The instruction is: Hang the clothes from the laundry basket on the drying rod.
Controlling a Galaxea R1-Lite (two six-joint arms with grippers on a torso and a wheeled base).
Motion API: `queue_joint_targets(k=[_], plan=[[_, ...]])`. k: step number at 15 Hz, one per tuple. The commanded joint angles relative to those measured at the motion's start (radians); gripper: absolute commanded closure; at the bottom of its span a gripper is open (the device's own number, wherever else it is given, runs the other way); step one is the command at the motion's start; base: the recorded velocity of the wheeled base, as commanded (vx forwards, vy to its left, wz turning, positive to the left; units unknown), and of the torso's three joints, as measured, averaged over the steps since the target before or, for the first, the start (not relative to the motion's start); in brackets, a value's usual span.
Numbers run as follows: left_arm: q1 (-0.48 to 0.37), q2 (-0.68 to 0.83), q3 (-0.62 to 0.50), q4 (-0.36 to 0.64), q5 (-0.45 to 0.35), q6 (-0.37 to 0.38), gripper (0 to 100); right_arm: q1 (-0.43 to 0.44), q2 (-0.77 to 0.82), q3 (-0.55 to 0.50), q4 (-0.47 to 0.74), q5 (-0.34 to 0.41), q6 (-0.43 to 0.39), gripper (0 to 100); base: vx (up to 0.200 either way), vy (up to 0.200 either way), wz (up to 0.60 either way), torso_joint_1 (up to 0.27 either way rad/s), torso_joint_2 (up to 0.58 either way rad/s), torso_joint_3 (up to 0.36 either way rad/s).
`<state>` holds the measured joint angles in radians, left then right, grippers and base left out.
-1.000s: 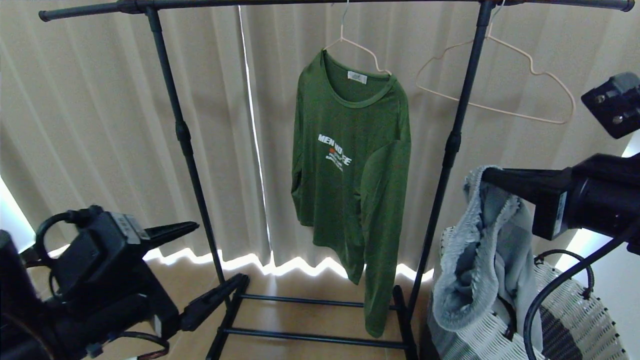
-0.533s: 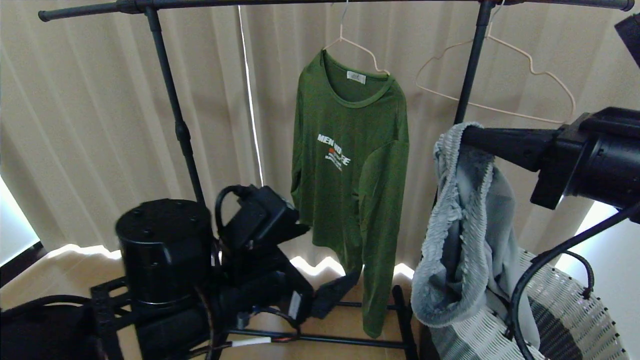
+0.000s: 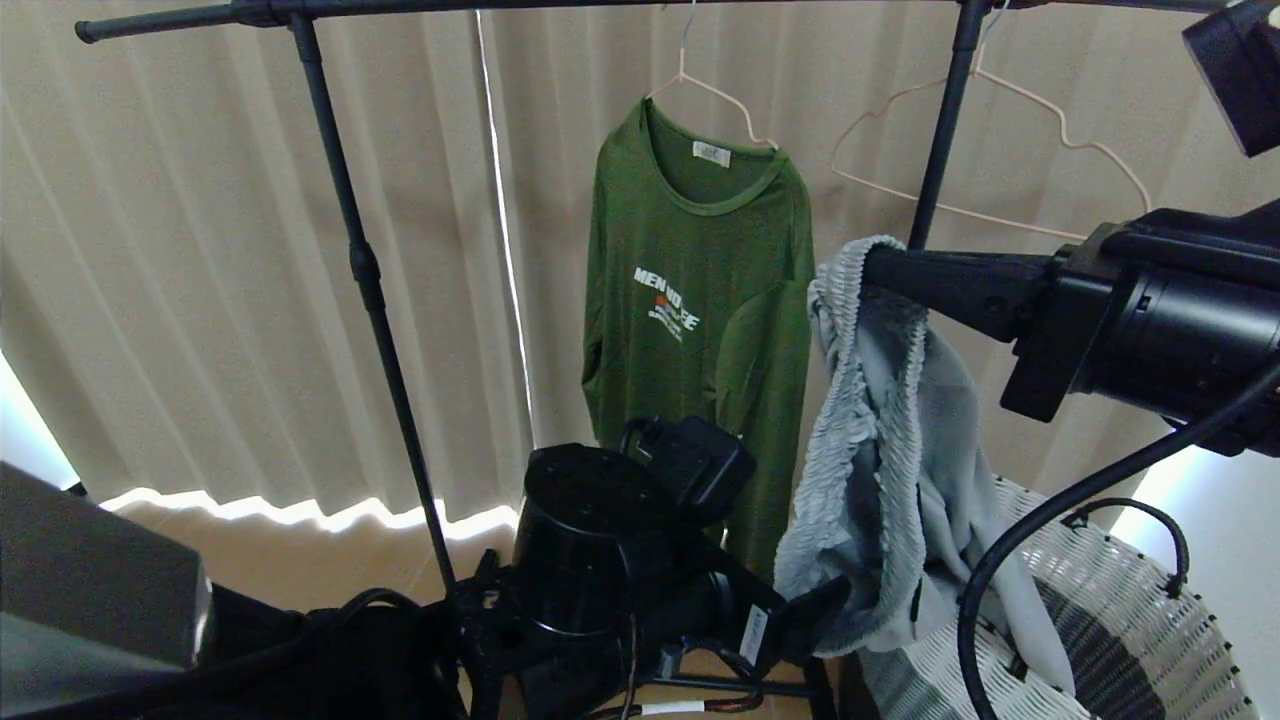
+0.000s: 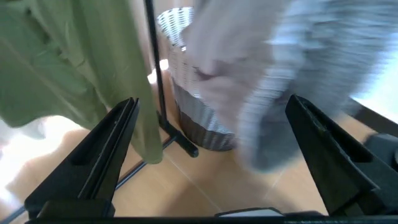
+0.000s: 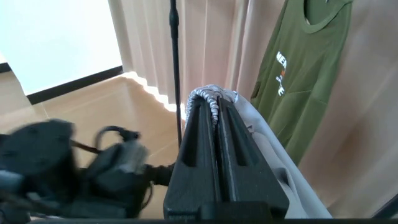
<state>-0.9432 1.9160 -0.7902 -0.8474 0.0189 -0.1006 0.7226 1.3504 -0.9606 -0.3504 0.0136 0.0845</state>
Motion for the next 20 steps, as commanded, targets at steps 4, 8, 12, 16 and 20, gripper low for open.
queue_joint_targets(k=[4,8,12,16,20], plan=[[0.046,0.08,-0.017,-0.001,0.007,-0.007,0,0.003,-0.059,0.007,0.002,0.0,0.0,100,0.0,0.0,0.0,0.0,0.0,0.0],[0.049,0.075,0.008,0.001,0.007,-0.005,0,0.003,-0.079,0.005,0.007,0.0,-0.002,100,0.0,0.0,0.0,0.0,0.0,0.0],[0.049,0.028,0.051,-0.007,0.006,0.001,100,0.001,-0.08,0.007,0.014,-0.001,-0.002,100,0.0,0.0,0.0,0.0,0.0,0.0],[0.086,-0.229,0.143,-0.002,0.058,0.006,100,-0.035,-0.071,0.036,0.016,-0.004,-0.002,100,0.0,0.0,0.0,0.0,0.0,0.0],[0.267,-0.499,0.008,0.34,0.053,0.006,100,-0.069,-0.037,0.026,0.001,-0.003,-0.002,100,0.0,0.0,0.0,0.0,0.0,0.0]])
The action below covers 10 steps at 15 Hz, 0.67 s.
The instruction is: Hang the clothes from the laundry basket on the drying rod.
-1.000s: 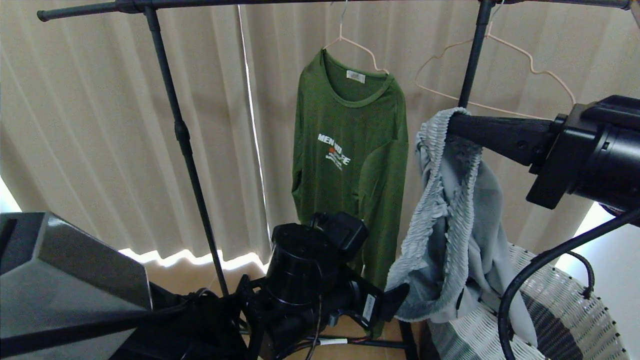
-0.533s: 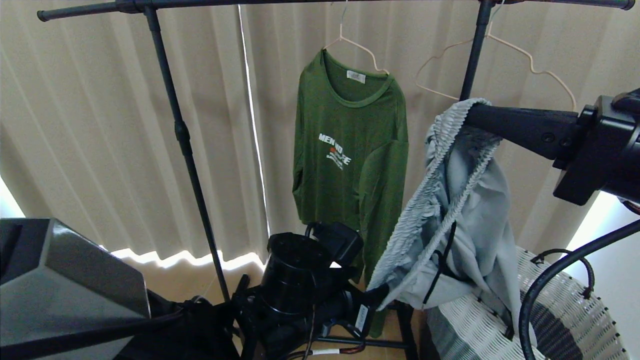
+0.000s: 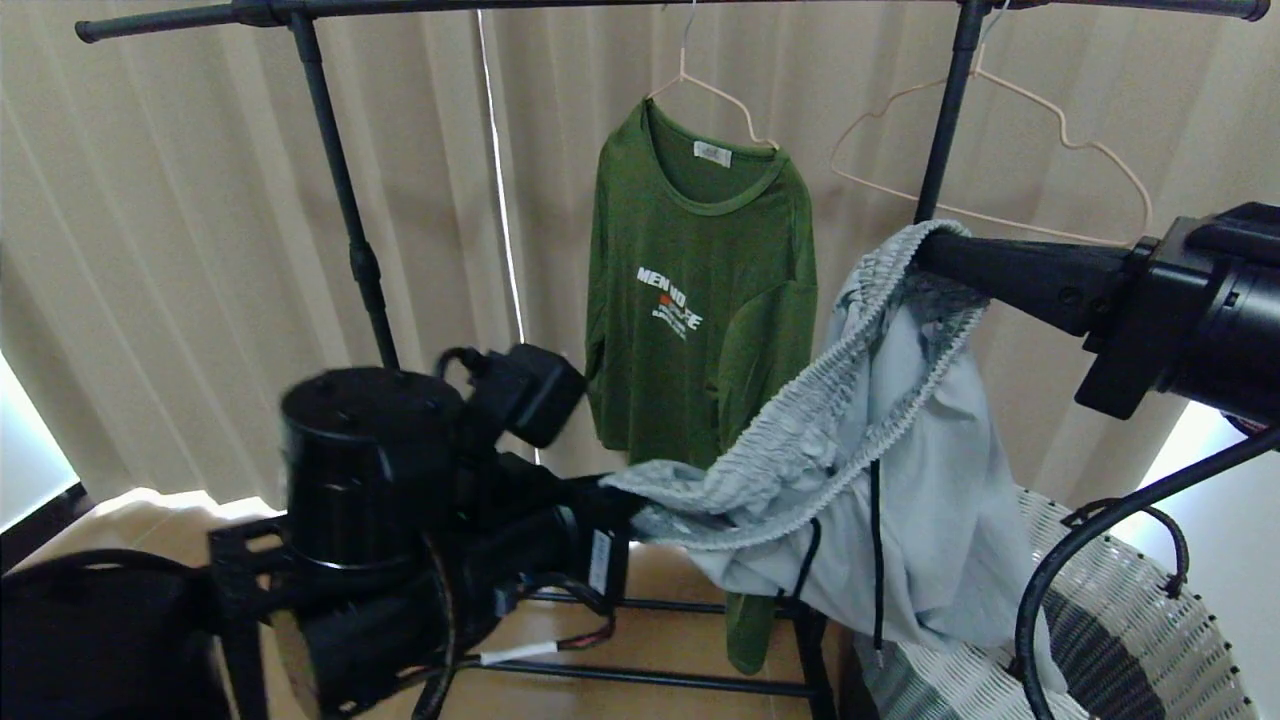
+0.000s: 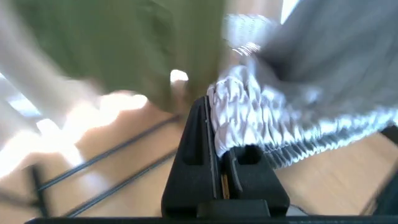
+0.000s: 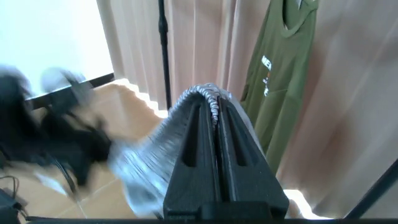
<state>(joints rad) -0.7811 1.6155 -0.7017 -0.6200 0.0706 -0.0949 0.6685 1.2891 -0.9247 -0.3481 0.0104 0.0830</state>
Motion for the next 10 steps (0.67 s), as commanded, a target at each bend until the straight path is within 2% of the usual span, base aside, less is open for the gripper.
queue_joint_targets(k=[1,3,5,7,10], plan=[[0.14,-0.226,-0.131,0.158,0.001,0.001,100,-0.018,0.039,-0.023,-0.003,0.0,0.0,100,0.0,0.0,0.0,0.0,0.0,0.0],[0.195,-0.252,-0.203,0.198,0.001,0.001,100,-0.024,0.056,-0.057,-0.011,0.0,0.001,100,0.0,0.0,0.0,0.0,0.0,0.0],[0.264,-0.273,-0.305,0.21,0.001,0.001,100,-0.072,0.093,-0.123,-0.092,0.002,0.001,100,0.0,0.0,0.0,0.0,0.0,0.0],[0.279,-0.264,-0.414,0.217,0.001,0.012,100,-0.119,0.121,-0.195,-0.117,0.003,0.001,100,0.0,0.0,0.0,0.0,0.0,0.0],[0.279,-0.241,-0.499,0.217,0.001,0.095,100,-0.172,0.133,-0.296,-0.117,0.033,0.003,100,0.0,0.0,0.0,0.0,0.0,0.0]])
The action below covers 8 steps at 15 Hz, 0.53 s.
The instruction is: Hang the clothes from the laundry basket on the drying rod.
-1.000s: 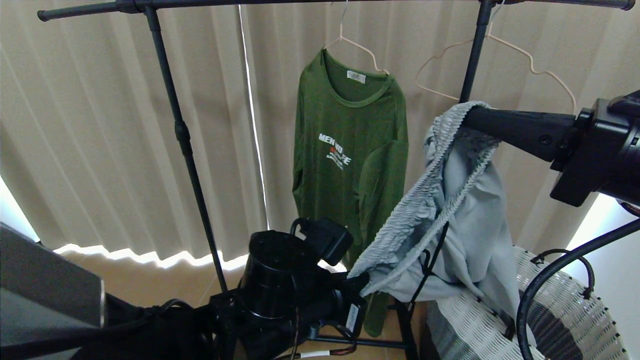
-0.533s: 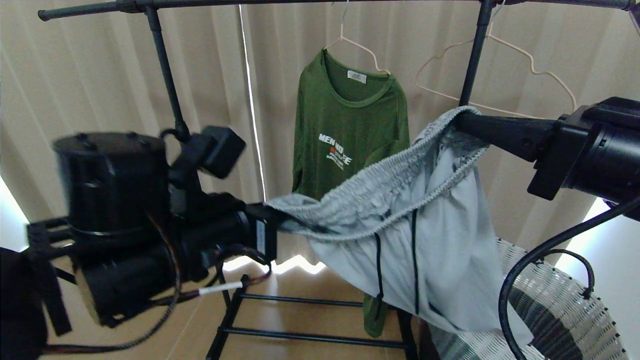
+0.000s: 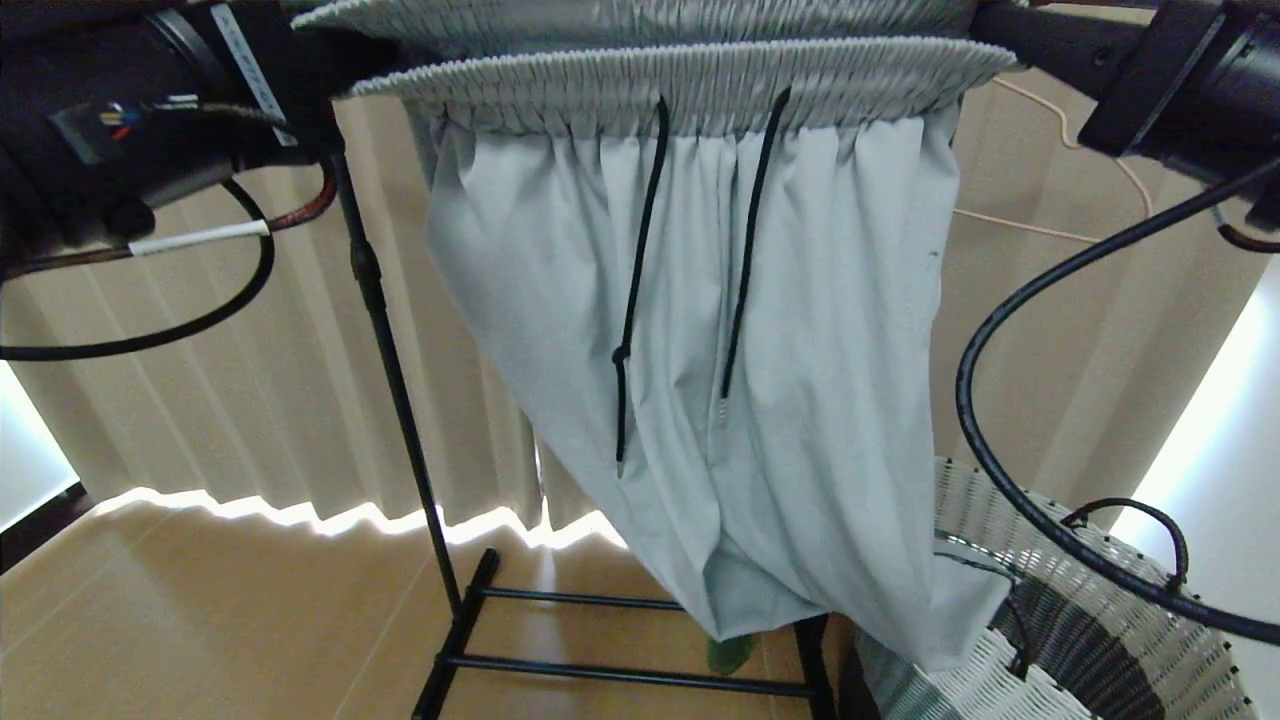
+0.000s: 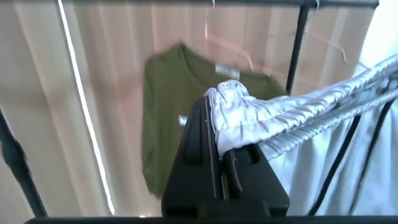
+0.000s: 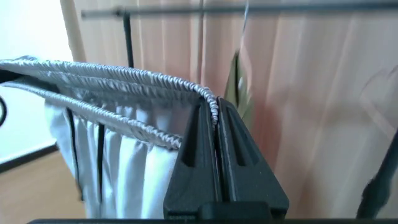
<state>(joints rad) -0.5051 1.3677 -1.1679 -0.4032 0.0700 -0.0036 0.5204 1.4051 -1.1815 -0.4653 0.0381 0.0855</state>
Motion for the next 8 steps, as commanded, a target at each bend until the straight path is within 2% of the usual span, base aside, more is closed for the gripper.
queue_joint_targets(k=[1,4,7,8], plan=[[-0.001,0.019,-0.041,0.0,0.002,0.016,100,-0.028,0.011,-0.043,0.002,0.016,0.0,100,0.0,0.0,0.0,0.0,0.0,0.0],[-0.013,0.047,-0.027,-0.003,0.002,0.031,100,-0.028,0.006,0.006,0.002,0.014,-0.001,100,0.0,0.0,0.0,0.0,0.0,0.0],[-0.015,0.074,0.086,-0.005,0.01,0.071,100,-0.03,-0.009,0.125,0.002,0.008,-0.007,100,0.0,0.0,0.0,0.0,0.0,0.0],[-0.039,0.08,0.132,-0.006,0.01,0.083,100,-0.031,-0.026,0.178,0.001,0.006,-0.009,100,0.0,0.0,0.0,0.0,0.0,0.0]])
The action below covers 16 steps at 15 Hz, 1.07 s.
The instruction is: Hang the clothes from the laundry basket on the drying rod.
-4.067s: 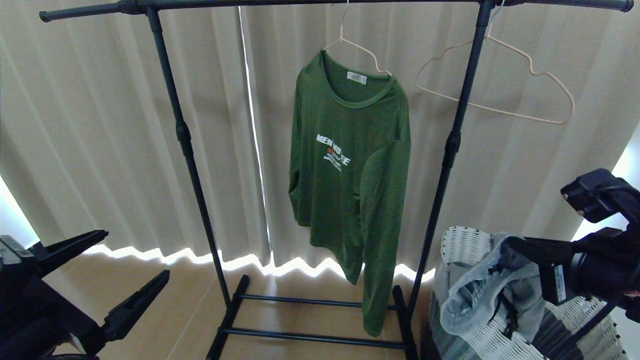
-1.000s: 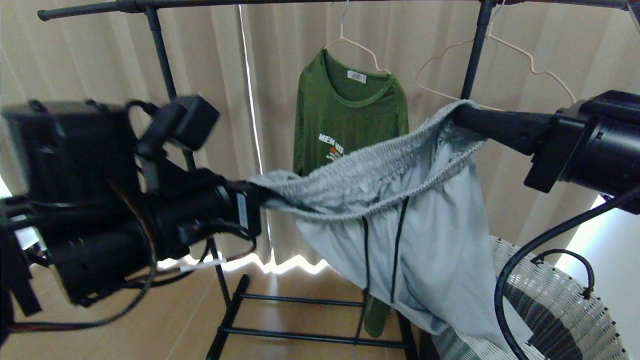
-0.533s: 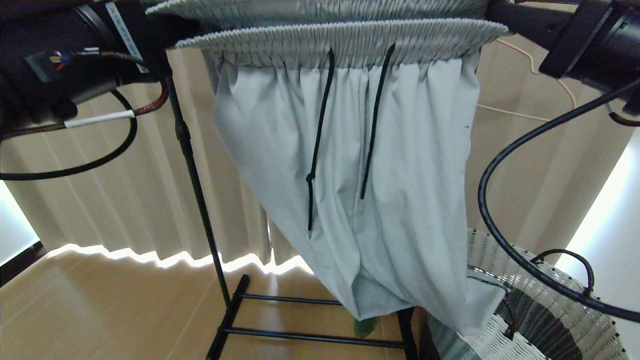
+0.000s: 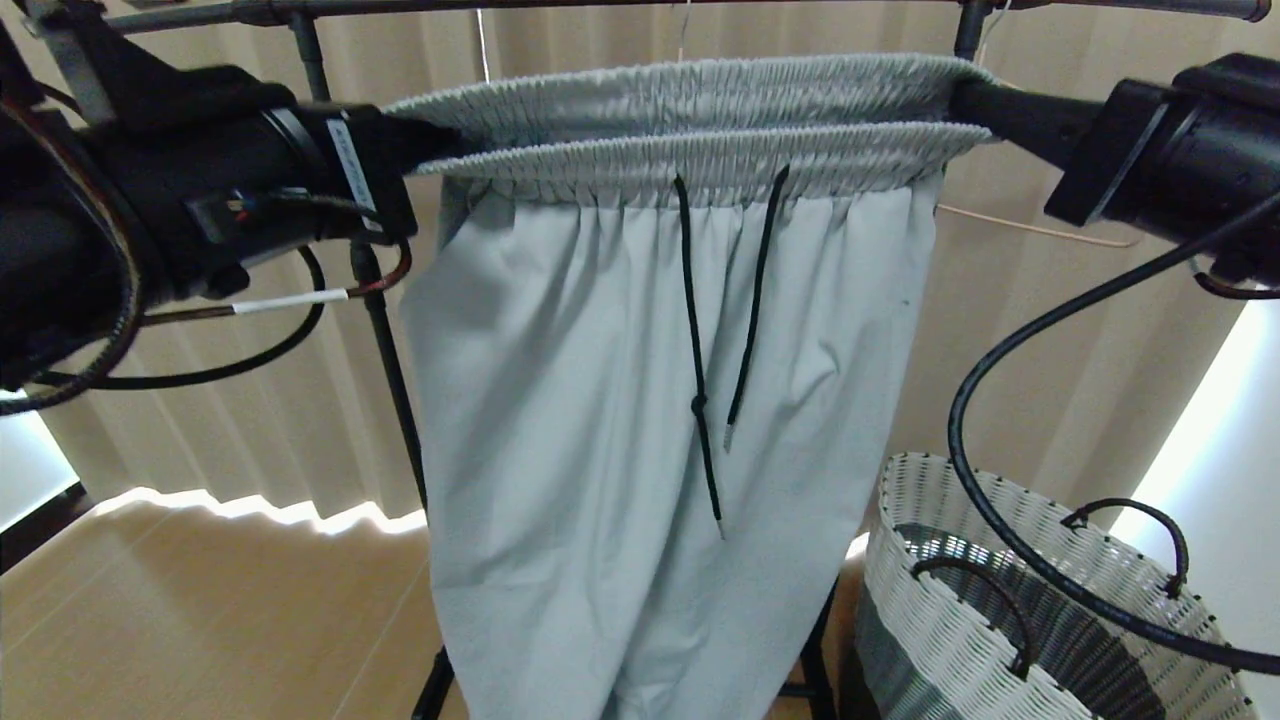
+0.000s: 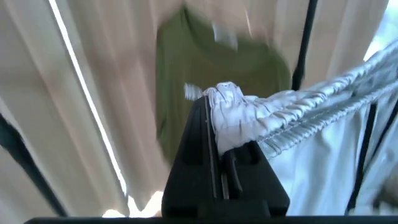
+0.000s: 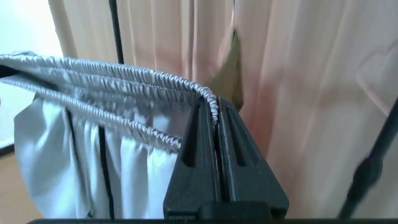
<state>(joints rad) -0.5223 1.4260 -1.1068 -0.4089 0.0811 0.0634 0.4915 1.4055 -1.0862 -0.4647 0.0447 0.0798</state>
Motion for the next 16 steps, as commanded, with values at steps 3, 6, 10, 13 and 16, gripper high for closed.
queue_joint_targets(k=[3,6,10,13,16], plan=[[-0.097,0.031,0.076,0.002,0.002,0.016,100,-0.011,-0.045,0.12,0.0,-0.002,-0.002,100,0.0,0.0,0.0,0.0,0.0,0.0],[-0.114,0.062,0.059,-0.001,0.04,0.041,100,-0.054,-0.045,0.138,0.0,0.001,-0.014,100,0.0,0.0,0.0,0.0,0.0,0.0],[-0.114,0.079,0.061,-0.007,0.069,0.053,100,-0.067,-0.045,0.141,0.0,0.003,-0.014,100,0.0,0.0,0.0,0.0,0.0,0.0],[-0.11,0.153,0.035,-0.096,0.085,0.053,100,-0.067,-0.079,0.16,0.0,0.0,-0.017,100,0.0,0.0,0.0,0.0,0.0,0.0],[-0.108,0.24,-0.062,-0.106,0.14,0.07,100,-0.067,-0.146,0.192,0.009,0.004,-0.018,100,0.0,0.0,0.0,0.0,0.0,0.0]])
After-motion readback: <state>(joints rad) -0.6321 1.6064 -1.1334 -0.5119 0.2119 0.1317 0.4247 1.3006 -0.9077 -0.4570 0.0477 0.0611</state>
